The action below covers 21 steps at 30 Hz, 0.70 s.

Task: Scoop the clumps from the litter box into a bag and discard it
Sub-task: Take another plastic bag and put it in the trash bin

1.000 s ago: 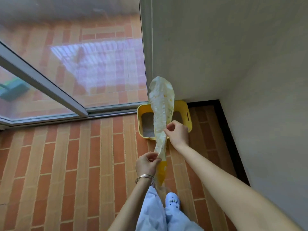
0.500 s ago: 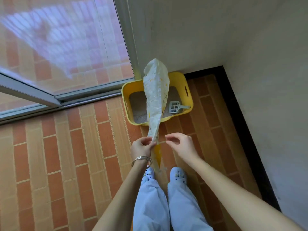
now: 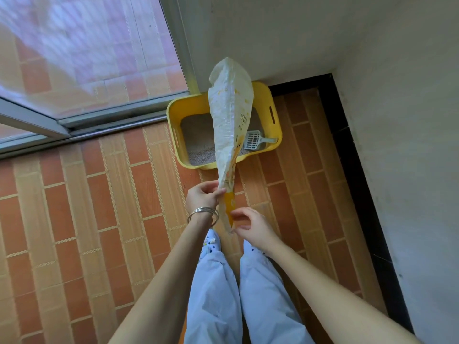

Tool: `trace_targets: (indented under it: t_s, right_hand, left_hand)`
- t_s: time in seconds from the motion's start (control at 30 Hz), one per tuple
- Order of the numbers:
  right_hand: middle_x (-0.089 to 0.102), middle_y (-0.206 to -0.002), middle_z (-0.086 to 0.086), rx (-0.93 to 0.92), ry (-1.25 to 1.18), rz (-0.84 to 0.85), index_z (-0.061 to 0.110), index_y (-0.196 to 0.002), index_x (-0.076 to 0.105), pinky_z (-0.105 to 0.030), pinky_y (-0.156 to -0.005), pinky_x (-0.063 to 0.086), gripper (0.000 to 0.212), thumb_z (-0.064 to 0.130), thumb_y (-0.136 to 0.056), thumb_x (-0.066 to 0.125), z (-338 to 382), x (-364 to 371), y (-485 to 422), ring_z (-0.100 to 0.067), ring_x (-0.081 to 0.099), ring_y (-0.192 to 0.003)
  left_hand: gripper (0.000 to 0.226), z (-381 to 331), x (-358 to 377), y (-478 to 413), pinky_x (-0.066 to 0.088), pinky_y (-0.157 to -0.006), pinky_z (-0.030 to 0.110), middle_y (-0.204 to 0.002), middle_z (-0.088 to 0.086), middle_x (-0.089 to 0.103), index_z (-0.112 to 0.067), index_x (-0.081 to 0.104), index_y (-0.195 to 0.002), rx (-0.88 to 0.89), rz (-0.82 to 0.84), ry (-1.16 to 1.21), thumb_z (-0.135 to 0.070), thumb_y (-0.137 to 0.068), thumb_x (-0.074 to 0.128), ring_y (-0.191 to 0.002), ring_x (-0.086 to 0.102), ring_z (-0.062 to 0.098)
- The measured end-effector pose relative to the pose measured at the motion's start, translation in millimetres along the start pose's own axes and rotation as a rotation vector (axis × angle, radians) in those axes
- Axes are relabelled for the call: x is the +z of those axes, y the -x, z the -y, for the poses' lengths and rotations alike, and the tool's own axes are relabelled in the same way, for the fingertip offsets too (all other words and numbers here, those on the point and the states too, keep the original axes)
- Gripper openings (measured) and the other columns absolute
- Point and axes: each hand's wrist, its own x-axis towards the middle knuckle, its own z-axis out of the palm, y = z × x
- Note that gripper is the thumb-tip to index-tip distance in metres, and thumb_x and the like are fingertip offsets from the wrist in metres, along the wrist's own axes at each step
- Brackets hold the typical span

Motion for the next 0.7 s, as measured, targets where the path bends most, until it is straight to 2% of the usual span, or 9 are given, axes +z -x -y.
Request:
trace_targets:
  t_s: [0.07, 0.2, 0.3, 0.47, 0.6, 0.7]
  right_hand:
    - [0.053, -0.118, -0.003, -0.008, -0.026, 0.0, 0.008, -0.118, 0.058, -0.009, -0.082, 0.047, 0.041, -0.005, -0.079, 0.06, 0, 1, 3, -0.009, 0.054, -0.104]
    - [0.053, -0.116, 0.0, -0.044, -0.02, -0.052, 0.012, -0.116, 0.058, -0.019, -0.091, 0.048, 0.044, 0.003, -0.075, 0.072, -4, 4, 5, -0.009, 0.054, -0.105]
    - [0.054, -0.111, 0.001, -0.045, -0.003, -0.077, 0.013, -0.11, 0.058, -0.016, -0.085, 0.047, 0.044, 0.009, -0.071, 0.078, -5, 11, 5, -0.01, 0.056, -0.1]
    - [0.056, -0.081, 0.007, -0.077, 0.067, -0.27, 0.01, -0.083, 0.064, -0.025, -0.067, 0.046, 0.008, 0.012, -0.08, 0.071, -4, 23, 0, -0.014, 0.056, -0.077]
    - [0.059, -0.078, 0.004, -0.099, 0.074, -0.317, 0.01, -0.078, 0.064, -0.026, -0.061, 0.045, 0.007, 0.015, -0.083, 0.067, 4, 23, -8, -0.014, 0.056, -0.072]
    - [0.057, -0.077, 0.006, -0.093, 0.072, -0.337, 0.009, -0.078, 0.065, -0.023, -0.059, 0.044, 0.005, 0.011, -0.082, 0.066, 12, 23, -13, -0.013, 0.056, -0.072]
  left_hand:
    - [0.02, -2, 1, 2, 0.054, -0.082, 0.048, -0.076, 0.003, 0.07, -0.024, 0.07, -0.071, -0.023, 0.002, 0.038, -0.008, -0.064, 0.082, -0.084, 0.069, 0.029]
    - [0.019, -10, 0, 5, 0.053, -0.083, 0.051, -0.076, 0.008, 0.066, -0.016, 0.068, -0.072, -0.06, -0.006, 0.139, 0.0, -0.068, 0.078, -0.082, 0.066, 0.031]
    - [0.019, -13, -2, 5, 0.052, -0.084, 0.053, -0.076, 0.009, 0.063, -0.012, 0.066, -0.074, -0.076, 0.0, 0.196, 0.004, -0.069, 0.075, -0.081, 0.063, 0.03]
    - [0.019, -13, -3, 3, 0.053, -0.084, 0.051, -0.075, 0.009, 0.063, -0.013, 0.065, -0.073, -0.053, 0.0, 0.182, 0.003, -0.07, 0.075, -0.08, 0.063, 0.029]
    - [0.018, -18, -8, -4, 0.056, -0.079, 0.042, -0.075, 0.006, 0.064, -0.009, 0.067, -0.083, 0.04, 0.03, 0.123, 0.0, -0.071, 0.076, -0.081, 0.064, 0.025]
    - [0.021, -23, -11, -9, 0.057, -0.074, 0.032, -0.075, 0.004, 0.064, -0.003, 0.067, -0.093, 0.106, 0.043, 0.098, 0.002, -0.073, 0.073, -0.075, 0.064, 0.019]
